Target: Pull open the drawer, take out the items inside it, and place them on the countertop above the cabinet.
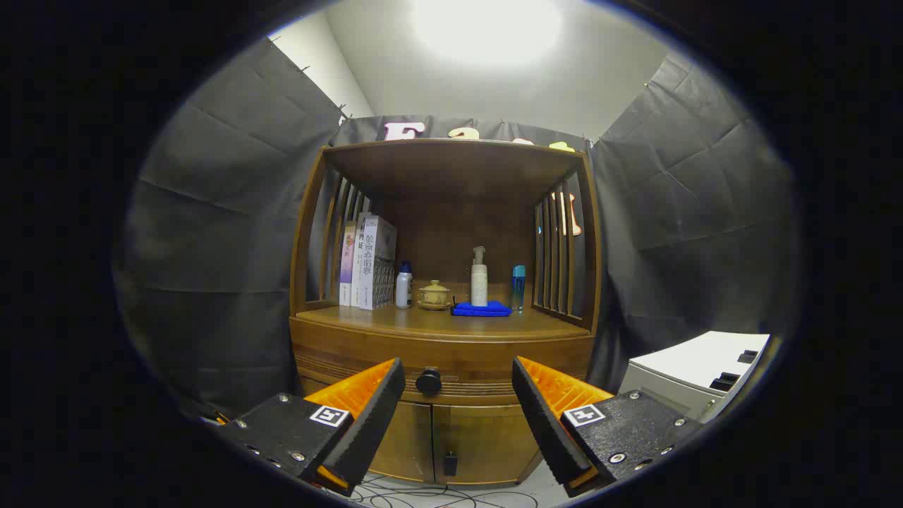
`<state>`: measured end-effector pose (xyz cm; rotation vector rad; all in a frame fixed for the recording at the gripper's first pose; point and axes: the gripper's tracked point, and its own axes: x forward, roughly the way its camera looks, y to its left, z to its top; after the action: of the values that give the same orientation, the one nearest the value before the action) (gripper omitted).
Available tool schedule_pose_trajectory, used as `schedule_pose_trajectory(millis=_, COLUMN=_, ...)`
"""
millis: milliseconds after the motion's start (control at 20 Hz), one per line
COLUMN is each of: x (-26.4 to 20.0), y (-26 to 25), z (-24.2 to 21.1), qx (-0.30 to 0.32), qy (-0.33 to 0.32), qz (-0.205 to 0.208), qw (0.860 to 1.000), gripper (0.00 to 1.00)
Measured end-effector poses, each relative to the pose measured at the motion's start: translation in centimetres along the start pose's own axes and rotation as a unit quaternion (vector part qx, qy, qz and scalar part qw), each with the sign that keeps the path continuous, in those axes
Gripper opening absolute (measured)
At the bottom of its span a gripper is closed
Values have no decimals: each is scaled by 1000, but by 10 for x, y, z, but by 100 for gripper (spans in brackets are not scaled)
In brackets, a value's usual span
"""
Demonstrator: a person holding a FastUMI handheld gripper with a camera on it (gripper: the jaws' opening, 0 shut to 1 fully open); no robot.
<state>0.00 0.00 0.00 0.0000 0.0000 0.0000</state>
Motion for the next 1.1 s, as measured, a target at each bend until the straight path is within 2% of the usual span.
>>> schedule_pose_trajectory(millis=650, x=1, y=2, z=-6, qx=3, qy=12, qz=11, qw=1000, gripper=95)
schedule_pose_trajectory(millis=850, x=2, y=0, z=-4, qx=2, qy=7, qz=0, qw=1000, gripper=95)
schedule_pose_trajectory(millis=1100, x=26, y=10, z=-10, qx=14, qy=17, qz=-1, qw=1000, gripper=95)
